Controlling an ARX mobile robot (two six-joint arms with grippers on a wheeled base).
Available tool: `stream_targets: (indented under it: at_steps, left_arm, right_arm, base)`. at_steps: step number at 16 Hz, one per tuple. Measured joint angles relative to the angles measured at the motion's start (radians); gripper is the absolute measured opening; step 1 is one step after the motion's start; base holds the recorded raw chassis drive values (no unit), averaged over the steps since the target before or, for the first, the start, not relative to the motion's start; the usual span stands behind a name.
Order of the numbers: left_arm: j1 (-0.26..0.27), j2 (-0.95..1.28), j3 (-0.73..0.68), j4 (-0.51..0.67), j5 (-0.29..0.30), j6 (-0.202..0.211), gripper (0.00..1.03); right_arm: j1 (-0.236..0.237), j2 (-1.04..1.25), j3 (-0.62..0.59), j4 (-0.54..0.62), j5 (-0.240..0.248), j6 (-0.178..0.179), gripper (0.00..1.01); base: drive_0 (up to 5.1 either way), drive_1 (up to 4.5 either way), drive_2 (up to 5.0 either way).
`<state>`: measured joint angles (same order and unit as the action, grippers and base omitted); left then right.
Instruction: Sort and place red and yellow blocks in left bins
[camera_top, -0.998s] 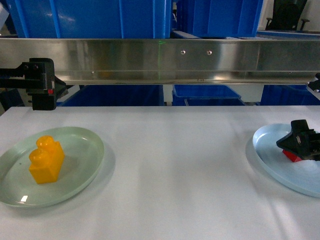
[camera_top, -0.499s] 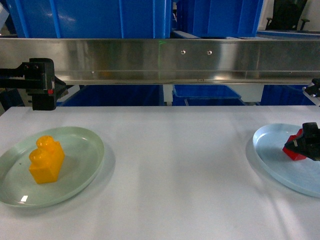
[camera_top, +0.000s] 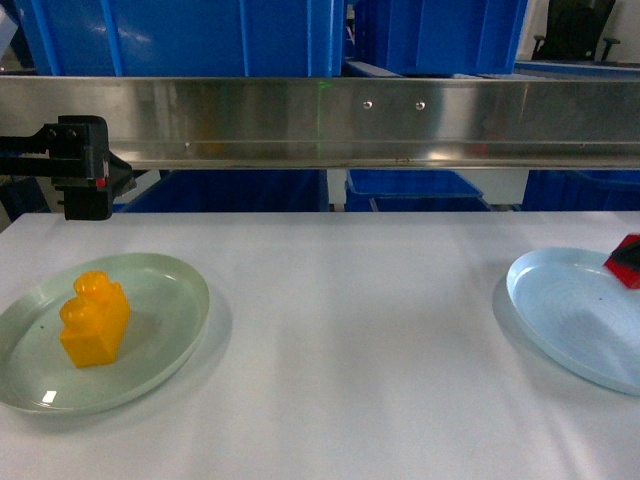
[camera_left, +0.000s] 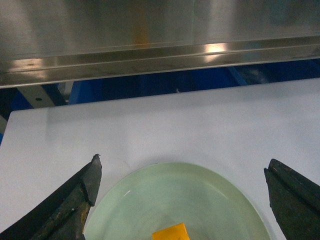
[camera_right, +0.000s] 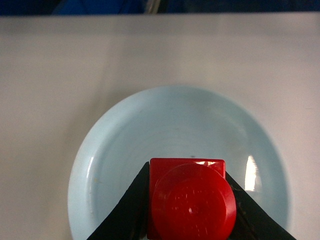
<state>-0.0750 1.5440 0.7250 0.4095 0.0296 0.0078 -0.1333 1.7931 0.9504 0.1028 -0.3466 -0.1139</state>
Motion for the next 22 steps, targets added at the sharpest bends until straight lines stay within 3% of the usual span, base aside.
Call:
stream_targets:
  at_steps: [3,5,8,9,10,12,22]
  left_arm:
    - [0.0,0.0,0.0,0.0,0.0,0.0,0.98]
    - [0.0,0.0,0.0,0.0,0.0,0.0,0.98]
    - [0.0,0.0,0.0,0.0,0.0,0.0,0.98]
    - [0.0,0.0,0.0,0.0,0.0,0.0,0.98]
    - [0.0,0.0,0.0,0.0,0.0,0.0,0.98]
    - [0.0,0.0,0.0,0.0,0.0,0.0,0.98]
    - [0.0,0.0,0.0,0.0,0.0,0.0,0.98]
  right_arm:
    - [-0.056,-0.221,-0.132,-0.001,0.055,0.103,0.28]
    - [-0.051,-0.32,-0.199,-0.055,0.098,0.151,0.28]
    - [0.032,-0.475,-0.254,-0.13,0.149,0.241,0.28]
    - [0.102,-0.566,-0.264,-0.167,0.2,0.276,0.28]
    - [0.139,-0.621,-0.286,-0.189,0.269,0.27,0.28]
    - [0.124,-0.65,-0.29,-0.214,0.251,0.24,0.28]
    - [0.119,-0.637,-0.29,-0.2,0.242,0.239,0.28]
  base:
    - [0.0,0.0,0.0]
    - [0.0,0.0,0.0]
    - [0.0,0.0,0.0]
    - [0.0,0.0,0.0]
    - [0.0,0.0,0.0]
    - [0.0,0.0,0.0]
    - [0.0,0.0,0.0]
